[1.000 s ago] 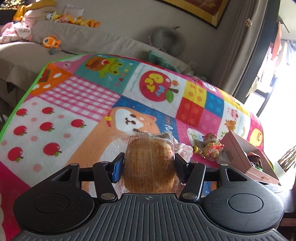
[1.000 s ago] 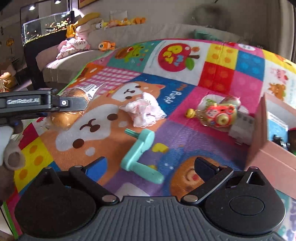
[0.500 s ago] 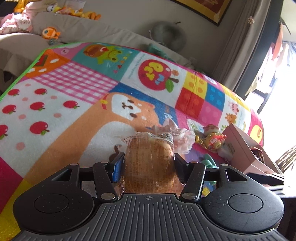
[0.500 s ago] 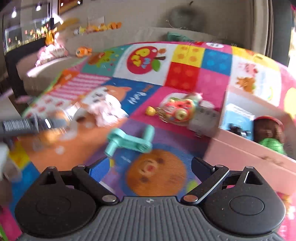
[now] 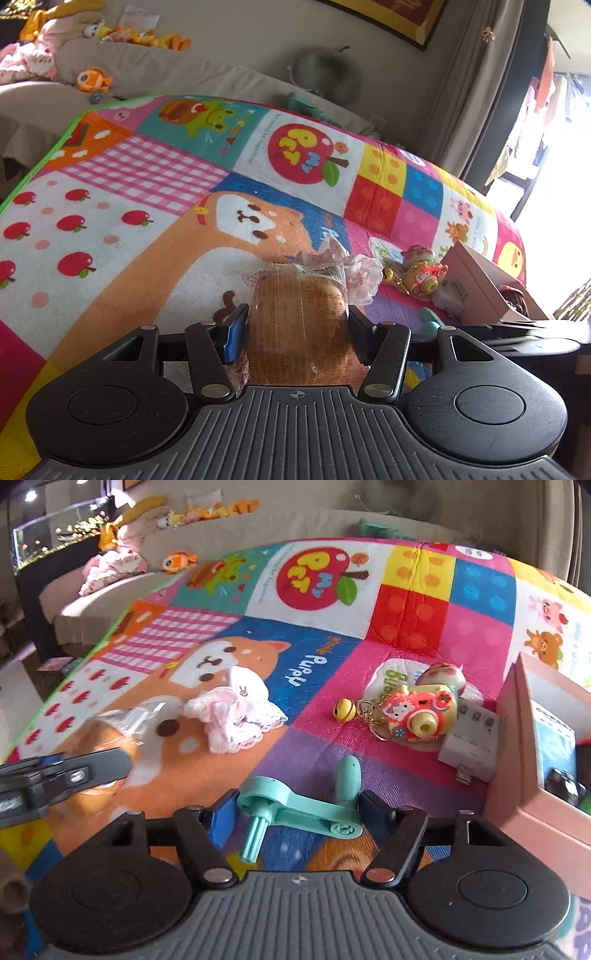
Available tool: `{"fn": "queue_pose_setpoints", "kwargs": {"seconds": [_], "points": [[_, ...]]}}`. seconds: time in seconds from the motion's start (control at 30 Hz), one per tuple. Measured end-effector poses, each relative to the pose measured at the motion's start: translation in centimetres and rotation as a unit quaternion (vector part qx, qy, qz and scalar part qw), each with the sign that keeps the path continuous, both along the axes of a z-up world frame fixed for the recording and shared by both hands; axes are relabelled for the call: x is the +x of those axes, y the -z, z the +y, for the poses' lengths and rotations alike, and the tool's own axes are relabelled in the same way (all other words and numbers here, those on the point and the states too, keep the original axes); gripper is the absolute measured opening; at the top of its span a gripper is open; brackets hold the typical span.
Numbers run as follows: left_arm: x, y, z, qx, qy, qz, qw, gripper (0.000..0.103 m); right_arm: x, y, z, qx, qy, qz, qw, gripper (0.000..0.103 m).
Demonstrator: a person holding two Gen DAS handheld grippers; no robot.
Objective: Organize objects
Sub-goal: 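Grasp the mint-green toy crank with the right tool while the left tool carries the bread, then lower the bread into the pink box with the left tool while the right tool drops the crank in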
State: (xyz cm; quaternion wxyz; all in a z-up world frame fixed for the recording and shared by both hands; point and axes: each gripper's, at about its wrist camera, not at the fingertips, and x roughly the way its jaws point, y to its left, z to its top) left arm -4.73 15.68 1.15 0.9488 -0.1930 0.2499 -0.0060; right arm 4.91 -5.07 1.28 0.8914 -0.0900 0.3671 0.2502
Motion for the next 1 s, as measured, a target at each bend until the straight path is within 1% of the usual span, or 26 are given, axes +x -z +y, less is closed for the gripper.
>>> {"fn": "queue_pose_setpoints", "kwargs": {"seconds": [0.07, 0.1, 0.17, 0.23, 0.3, 0.4, 0.47, 0.53, 0.57, 0.63, 0.67, 0.73, 0.77, 0.8, 0.9, 0.97, 1.0], "points": [[-0.4, -0.4, -0.6, 0.018, 0.012, -0.002, 0.9998, 0.060, -1.6, -0.8, -1.4, -0.006, -0.009, -0.005, 1.000, 0.070], [-0.6, -0.6, -1.1, 0.025, 0.026, -0.001, 0.9993, 0.060, -2.7, -1.2, -2.4, -0.010, -0.012, -0.010, 1.000, 0.070], [-0.8, -1.1, -2.5, 0.036, 0.068, 0.006, 0.9970, 0.060, -4.9, -2.1, -4.9, -0.018, -0.012, -0.020, 1.000, 0.070], [-0.8, -1.8, -4.5, 0.039, 0.113, 0.009, 0.9927, 0.060, -7.3, -2.9, -7.9, -0.018, 0.000, -0.026, 1.000, 0.070], [-0.5, -3.1, -6.9, 0.044, 0.153, -0.002, 0.9872, 0.060, -9.2, -3.5, -11.1, -0.014, 0.029, -0.032, 0.999, 0.070], [1.1, -5.9, -11.2, 0.052, 0.206, -0.034, 0.9767, 0.060, -11.3, -3.9, -15.3, -0.007, 0.090, -0.056, 0.994, 0.070], [3.1, -7.3, -14.5, 0.042, 0.236, -0.037, 0.9701, 0.060, -12.4, -4.1, -17.6, 0.008, 0.126, -0.072, 0.989, 0.070], [5.4, -8.1, -17.6, 0.039, 0.255, -0.037, 0.9654, 0.061, -13.3, -4.1, -19.6, 0.034, 0.150, -0.083, 0.985, 0.070], [6.7, -8.2, -19.4, 0.046, 0.259, -0.039, 0.9639, 0.061, -13.6, -4.0, -20.3, 0.042, 0.158, -0.089, 0.983, 0.070], [8.7, -8.3, -22.4, 0.060, 0.255, -0.049, 0.9638, 0.061, -14.0, -3.6, -21.3, 0.051, 0.170, -0.100, 0.979, 0.070], [9.8, -8.2, -23.5, 0.054, 0.251, -0.050, 0.9651, 0.061, -14.1, -3.4, -21.7, 0.053, 0.174, -0.104, 0.978, 0.070], [11.9, -7.5, -25.3, 0.025, 0.242, -0.044, 0.9690, 0.061, -14.3, -2.9, -22.2, 0.061, 0.178, -0.108, 0.976, 0.070], [13.0, -7.0, -26.1, 0.019, 0.237, -0.039, 0.9704, 0.062, -14.3, -2.6, -22.5, 0.066, 0.179, -0.106, 0.976, 0.070], [13.9, -6.4, -26.9, 0.022, 0.232, -0.030, 0.9719, 0.062, -14.3, -2.3, -22.8, 0.071, 0.179, -0.105, 0.976, 0.070], [16.0, -4.4, -28.7, 0.053, 0.219, 0.014, 0.9742, 0.061, -14.0, -1.2, -23.0, 0.067, 0.186, -0.103, 0.975, 0.070], [16.3, -3.3, -29.0, 0.068, 0.224, 0.044, 0.9712, 0.061, -13.9, -0.6, -23.2, 0.065, 0.190, -0.105, 0.974, 0.070], [15.9, -3.3, -29.2, 0.091, 0.230, 0.041, 0.9681, 0.062, -13.8, -0.4, -23.3, 0.067, 0.190, -0.105, 0.974, 0.070]]}}
